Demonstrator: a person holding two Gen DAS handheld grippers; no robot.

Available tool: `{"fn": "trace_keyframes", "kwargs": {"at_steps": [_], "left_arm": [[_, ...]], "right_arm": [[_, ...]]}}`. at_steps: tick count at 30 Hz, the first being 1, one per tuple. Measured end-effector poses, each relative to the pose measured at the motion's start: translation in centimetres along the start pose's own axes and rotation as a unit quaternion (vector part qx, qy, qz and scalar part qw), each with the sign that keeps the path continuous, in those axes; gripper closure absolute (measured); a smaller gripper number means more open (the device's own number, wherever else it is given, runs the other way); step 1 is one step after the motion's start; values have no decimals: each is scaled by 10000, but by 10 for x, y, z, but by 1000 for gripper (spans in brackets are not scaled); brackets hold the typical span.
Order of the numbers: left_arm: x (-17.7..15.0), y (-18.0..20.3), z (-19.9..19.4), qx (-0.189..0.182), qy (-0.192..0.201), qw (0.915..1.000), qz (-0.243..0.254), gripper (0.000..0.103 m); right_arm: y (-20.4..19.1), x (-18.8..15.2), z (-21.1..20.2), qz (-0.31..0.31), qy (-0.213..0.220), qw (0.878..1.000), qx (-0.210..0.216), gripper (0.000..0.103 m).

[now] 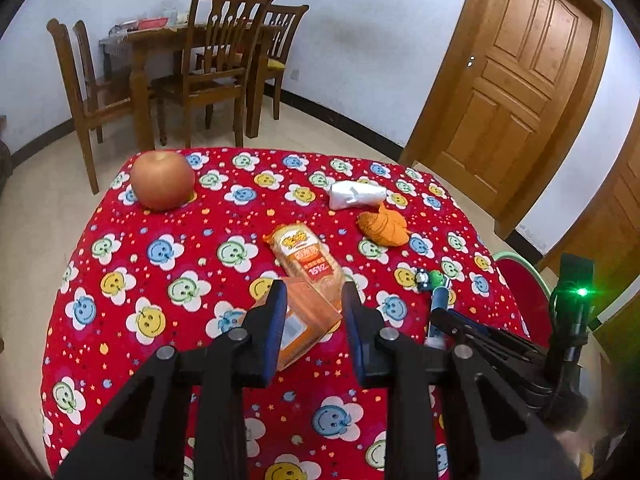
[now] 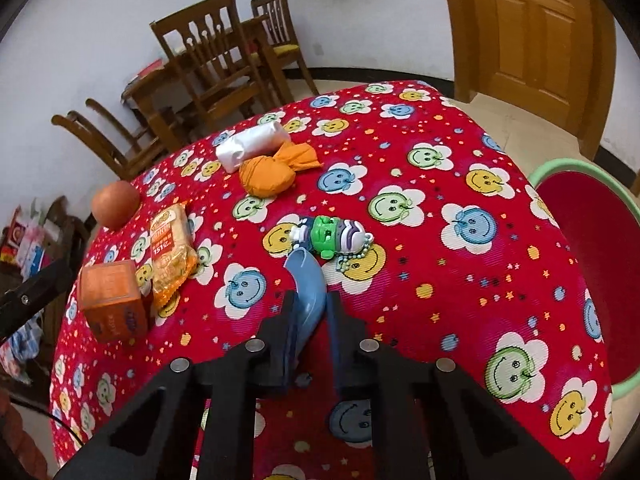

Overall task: Collect trash
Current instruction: 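Grasp the blue plastic tube with the right gripper while the left holds the box, then carry the orange box and blue tube in both grippers toward the bucket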

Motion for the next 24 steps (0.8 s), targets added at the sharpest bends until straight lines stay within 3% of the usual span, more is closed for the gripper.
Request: {"fn": "trace_keyframes", "kwargs": {"at_steps": [2,4,10,17,23,24], "left_arm": [[-2,-3,0,41,-17,10000,-21,73],[-4,-6,0,59,-56,9999,-89,52],[-13,-18,-1,246,-162,9995,-135,39],[-26,-23,14,384,-482,9981,84,35],[-30,-20,27,370,-520,9977,235,35],[-30,-19,28,367,-521,9976,285,42]], "right_arm": [[0,-1,-2,6,37,10000,27,95],[0,-1,-7,5,82,9999,58,98],[5,-3,-28,112,264,9994,208,100],[18,-6,-54,338,438,9978,355,100],[28,-10,-71,499,568,9963,405,100],[31,-10,-74,536,591,9959,415,100]]}}
Point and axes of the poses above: each gripper's, at about its wrist camera, not at the fingertips, and z roughly the way its jaws point, y to its right, x to its top, the point moved 3 cm from there along z, roughly the way its jaws point, and after that the axes turned 9 degrees about z, right-handed, at the moved point
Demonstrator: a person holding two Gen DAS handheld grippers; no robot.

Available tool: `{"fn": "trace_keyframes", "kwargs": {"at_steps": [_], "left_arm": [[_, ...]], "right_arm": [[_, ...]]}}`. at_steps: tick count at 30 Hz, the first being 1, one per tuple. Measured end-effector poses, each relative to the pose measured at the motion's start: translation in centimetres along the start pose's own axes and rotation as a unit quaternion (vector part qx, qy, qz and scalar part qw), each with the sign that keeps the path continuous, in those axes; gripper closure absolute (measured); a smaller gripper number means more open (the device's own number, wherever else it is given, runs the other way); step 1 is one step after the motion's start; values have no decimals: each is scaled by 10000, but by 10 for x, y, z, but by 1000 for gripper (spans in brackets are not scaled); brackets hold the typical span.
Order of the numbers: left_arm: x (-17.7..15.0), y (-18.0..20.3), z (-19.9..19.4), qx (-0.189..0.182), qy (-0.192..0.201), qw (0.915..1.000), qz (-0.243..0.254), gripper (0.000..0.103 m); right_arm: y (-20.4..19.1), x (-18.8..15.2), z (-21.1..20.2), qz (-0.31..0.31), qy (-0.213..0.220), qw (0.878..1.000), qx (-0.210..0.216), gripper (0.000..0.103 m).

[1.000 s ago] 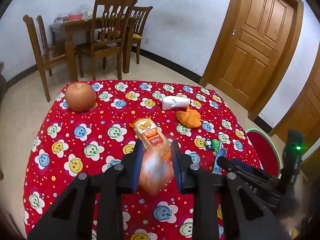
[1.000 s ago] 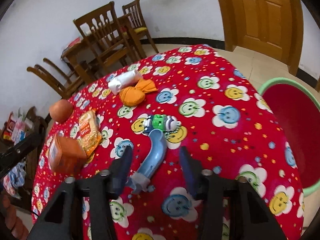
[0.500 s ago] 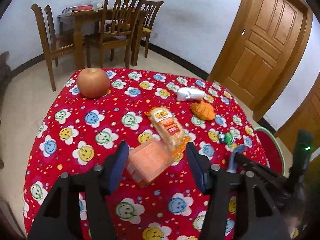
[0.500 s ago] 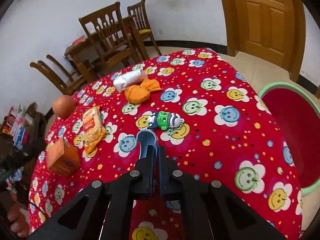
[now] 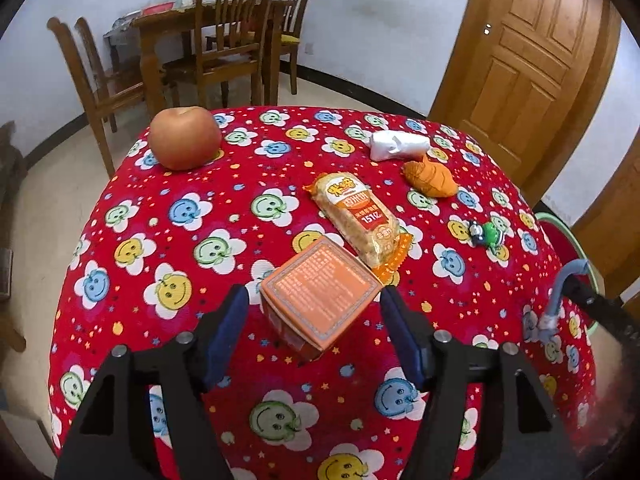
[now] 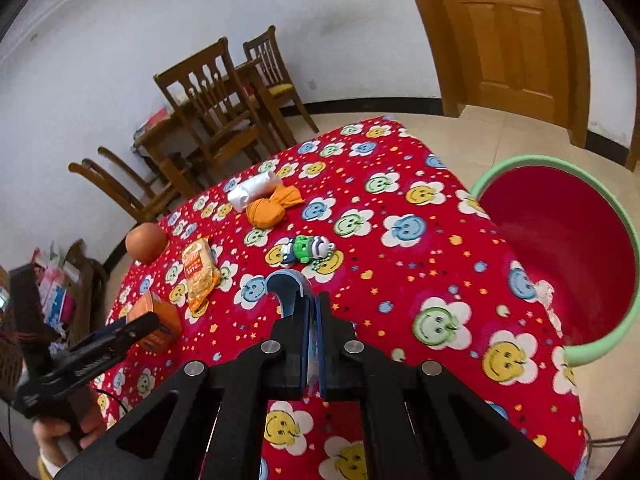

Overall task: Collect trash
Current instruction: 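Carry the orange box and blue tube in both grippers toward the bucket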

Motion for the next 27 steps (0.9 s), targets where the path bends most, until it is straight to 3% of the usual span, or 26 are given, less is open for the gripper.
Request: {"fn": "trace_keyframes", "kwargs": {"at_steps": [1,2,13,27], "left_arm": [[-1,1,2,17,-28,10000,34,50],[-1,2,3,19,-53,10000,38,50],[4,20,-16,-224,183,9996,50,52],[30,101,-35,-924,410,9927,657,52]], "right_arm": [[2,0,-3,33,23,10000,7,100],[4,0,-5,55,41,10000,7,100],[36,7,-36,407,422,9982,-113,100],[96,30,-83,914,1075,9887,-510,100]]}}
Point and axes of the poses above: each gripper's, at about its wrist camera, not at the fingertips, and z roughly the way its jaws point, y to its right, x to its top, the point moved 3 cm from there along z, roughly the way its jaws point, and after that the axes turned 9 degrees about z, right-handed, at the moved point
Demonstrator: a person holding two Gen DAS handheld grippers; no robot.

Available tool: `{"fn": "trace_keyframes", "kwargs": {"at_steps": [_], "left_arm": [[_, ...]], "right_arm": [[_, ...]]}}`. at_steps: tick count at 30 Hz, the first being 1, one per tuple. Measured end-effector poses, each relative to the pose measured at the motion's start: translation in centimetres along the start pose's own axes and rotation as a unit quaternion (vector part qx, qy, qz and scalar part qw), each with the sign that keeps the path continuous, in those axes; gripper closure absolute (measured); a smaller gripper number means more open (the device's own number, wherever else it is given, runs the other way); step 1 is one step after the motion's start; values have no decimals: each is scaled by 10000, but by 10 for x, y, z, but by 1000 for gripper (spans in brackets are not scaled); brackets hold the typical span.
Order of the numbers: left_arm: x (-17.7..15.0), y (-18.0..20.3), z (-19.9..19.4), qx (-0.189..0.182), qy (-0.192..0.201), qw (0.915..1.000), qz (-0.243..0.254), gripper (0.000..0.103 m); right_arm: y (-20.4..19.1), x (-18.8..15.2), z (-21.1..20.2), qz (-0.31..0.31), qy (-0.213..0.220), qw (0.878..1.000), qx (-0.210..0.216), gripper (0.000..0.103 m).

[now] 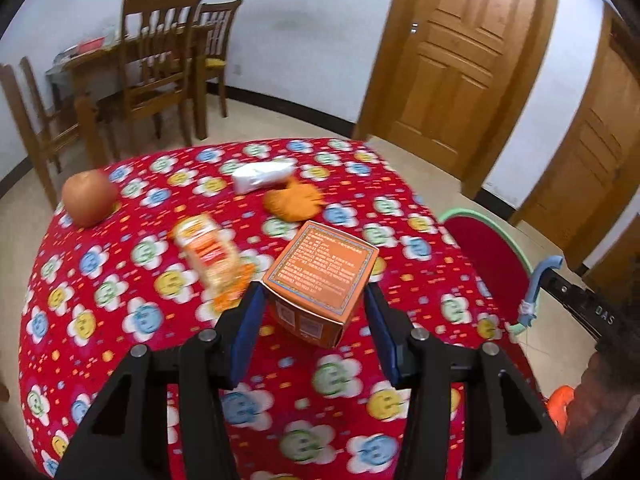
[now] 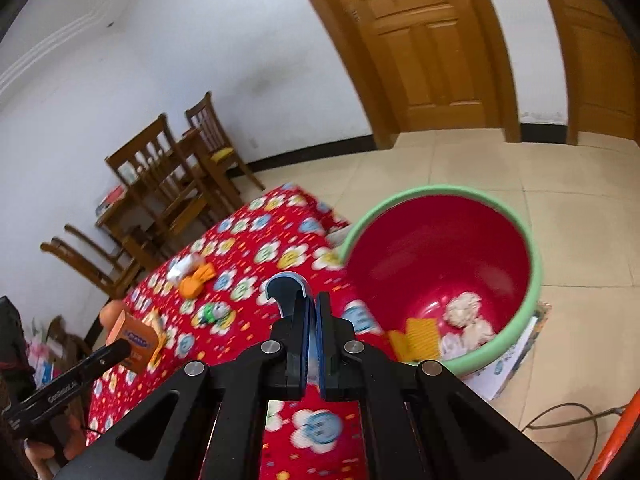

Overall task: Collect trash
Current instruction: 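Carry the orange box and blue tube in both grippers toward the bucket, then move the left gripper over the bucket and open it to drop the orange box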

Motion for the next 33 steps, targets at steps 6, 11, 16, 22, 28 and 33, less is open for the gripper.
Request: {"fn": "trace_keyframes", "kwargs": {"at_steps": [6,11,16,22,28,33], "left_arm": [[14,34,8,-223,36,9994,257,52],[21,54,15,-336,8,9986,407,52],[26,65,23,-393,-41,9981,471,52],[27,72,28,-403,-86,9978,525,52],[27,75,31,-429,-104,9976,536,52],[28,79,33,-450,-111,9974,557,52]], "right_arm": [[32,19,-2,218,207,9991,-285,100],[57,29,6,362,248,9975,-563,100],[74,34,18,417,218,9958,-786,99],[84,34,27,512,117,9949,-863,95],[90,34,28,636,52,9945,-827,85],[91,34,23,715,101,9945,-754,75]]}}
Point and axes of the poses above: each gripper's, at about its wrist camera, not at the fingertips, and z roughly the way its jaws point, y to its right, x to its top, the point moved 3 cm from there along z, roughly the way its jaws point, and after that the axes turned 9 degrees about z, right-handed, at the moved point
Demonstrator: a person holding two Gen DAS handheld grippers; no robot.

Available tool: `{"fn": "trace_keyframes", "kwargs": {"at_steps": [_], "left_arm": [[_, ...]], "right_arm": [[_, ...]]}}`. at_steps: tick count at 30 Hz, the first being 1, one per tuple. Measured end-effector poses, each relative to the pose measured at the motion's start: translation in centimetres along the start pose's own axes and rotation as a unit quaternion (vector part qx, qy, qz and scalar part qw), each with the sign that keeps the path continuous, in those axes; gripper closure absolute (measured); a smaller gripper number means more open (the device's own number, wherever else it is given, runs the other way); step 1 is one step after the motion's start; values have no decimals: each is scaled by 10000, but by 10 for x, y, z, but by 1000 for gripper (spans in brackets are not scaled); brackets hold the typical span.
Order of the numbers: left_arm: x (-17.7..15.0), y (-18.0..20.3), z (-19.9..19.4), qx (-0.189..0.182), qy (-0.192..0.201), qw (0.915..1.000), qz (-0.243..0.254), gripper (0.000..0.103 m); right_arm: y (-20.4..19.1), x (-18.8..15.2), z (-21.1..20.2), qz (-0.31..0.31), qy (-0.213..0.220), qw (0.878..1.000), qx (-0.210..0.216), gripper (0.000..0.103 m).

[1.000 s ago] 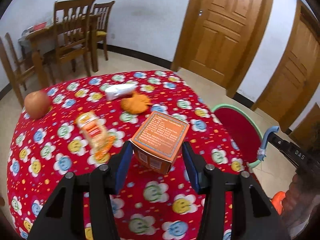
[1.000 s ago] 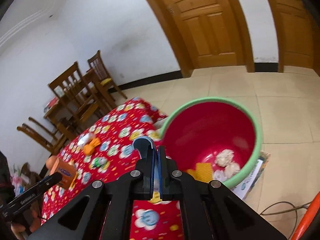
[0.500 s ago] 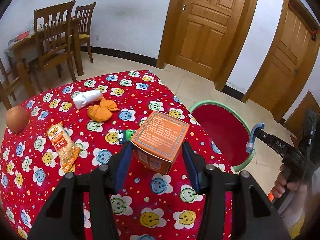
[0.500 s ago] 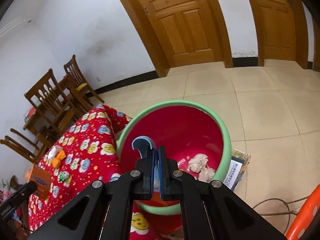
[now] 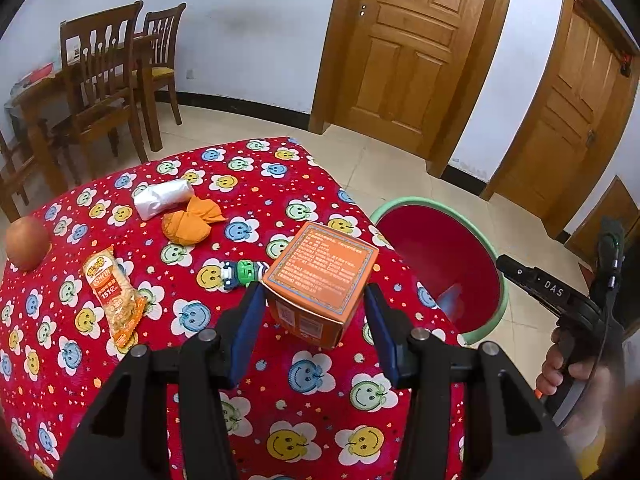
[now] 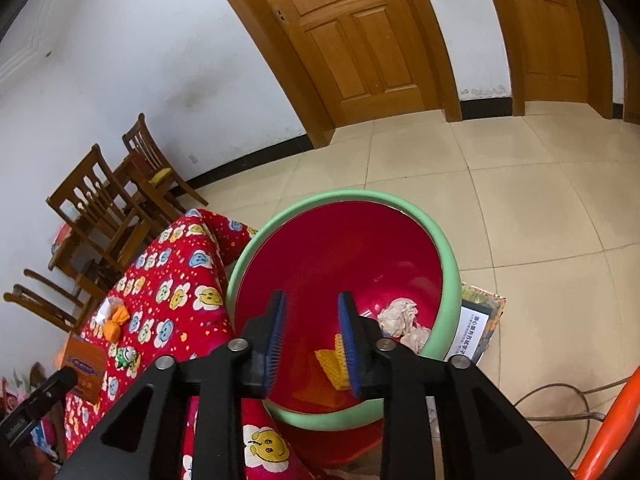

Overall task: Collect trash
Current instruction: 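Move the left gripper over the bucket and open it to drop the orange box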

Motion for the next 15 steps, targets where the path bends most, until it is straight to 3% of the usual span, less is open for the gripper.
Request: {"fn": "trace_keyframes", "kwargs": {"at_steps": [6,10,15], "left_arm": [[3,7,2,-35,4,10000,47,52],[6,14,6,-93,3,9999,112,52],[12,28,12,-175,15,9996,235,52]], "right_arm": [[4,1,-7,33,16,10000,53,72],[7,1,-16,72,73,9999,28,55],[10,1,-31,48,192,9998,-19,49]]}}
Point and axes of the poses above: each gripper's, at about its wrist camera, not at the fingertips, and z roughly the way its jaws point, y to its right, x to its top, the point moved 3 cm from there along z, roughly the way its jaws point, and after that the axes turned 9 degrees about z, right-handed, at the moved point
